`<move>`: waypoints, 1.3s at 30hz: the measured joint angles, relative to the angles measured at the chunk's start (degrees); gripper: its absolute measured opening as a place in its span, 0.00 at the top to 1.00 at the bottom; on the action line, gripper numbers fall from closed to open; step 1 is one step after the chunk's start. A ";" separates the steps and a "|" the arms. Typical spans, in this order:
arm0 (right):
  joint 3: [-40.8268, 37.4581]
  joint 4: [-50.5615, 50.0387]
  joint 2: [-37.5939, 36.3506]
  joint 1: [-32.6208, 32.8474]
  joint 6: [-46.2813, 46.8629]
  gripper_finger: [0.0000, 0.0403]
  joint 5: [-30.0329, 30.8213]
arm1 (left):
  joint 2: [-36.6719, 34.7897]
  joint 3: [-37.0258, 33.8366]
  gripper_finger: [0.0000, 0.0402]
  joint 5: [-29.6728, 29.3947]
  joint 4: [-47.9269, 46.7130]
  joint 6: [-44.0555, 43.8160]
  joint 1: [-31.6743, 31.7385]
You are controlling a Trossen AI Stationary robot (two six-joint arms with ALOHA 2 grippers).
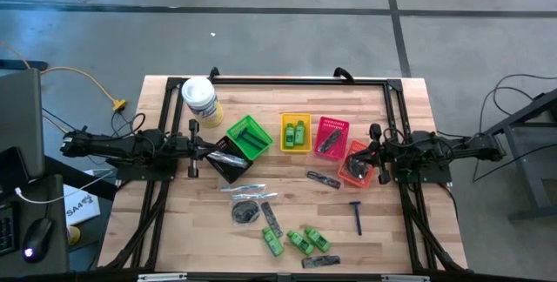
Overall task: Pick & Place Travel size toiletries
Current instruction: Put the bottom black hair comb into the red bin
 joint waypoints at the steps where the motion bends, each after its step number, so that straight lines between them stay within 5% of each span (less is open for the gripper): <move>1: -0.01 0.62 0.00 0.00 0.28 0.99 0.06 | 0.00 0.00 1.00 0.00 0.12 0.13 0.00; 9: 0.03 5.60 4.99 1.05 1.21 0.99 -0.52 | -0.01 0.00 1.00 0.00 0.93 0.20 0.00; 24: 0.82 24.91 30.47 7.94 -4.83 0.99 6.09 | 0.00 0.00 1.00 0.02 0.86 0.19 0.00; 39: 24.92 5.20 56.26 18.36 -2.07 0.99 11.20 | 0.00 0.00 1.00 0.02 -0.73 0.24 0.01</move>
